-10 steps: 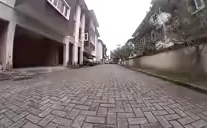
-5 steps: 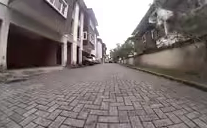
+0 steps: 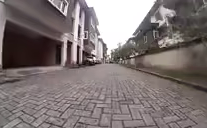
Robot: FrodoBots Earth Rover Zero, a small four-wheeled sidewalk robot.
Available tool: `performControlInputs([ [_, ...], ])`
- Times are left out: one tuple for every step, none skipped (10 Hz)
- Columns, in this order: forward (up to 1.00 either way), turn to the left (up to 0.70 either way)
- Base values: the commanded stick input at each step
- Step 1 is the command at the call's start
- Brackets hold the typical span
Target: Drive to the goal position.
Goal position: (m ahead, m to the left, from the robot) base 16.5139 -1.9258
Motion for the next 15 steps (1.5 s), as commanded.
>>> performControlInputs([
  [0.70, 0.00],
  [0.70, 0.00],
  [0.70, 0.00],
  [0.70, 0.00],
  [0.70, 0.00],
  [0.70, 0.00],
  [0.70, 0.00],
  [0.70, 0.00],
  [0.70, 0.00],
  [0.70, 0.00],
  [0.70, 0.00],
  [0.70, 0.00],
  [0.70, 0.00],
  [0.70, 0.00],
  [0.70, 0.00],
])
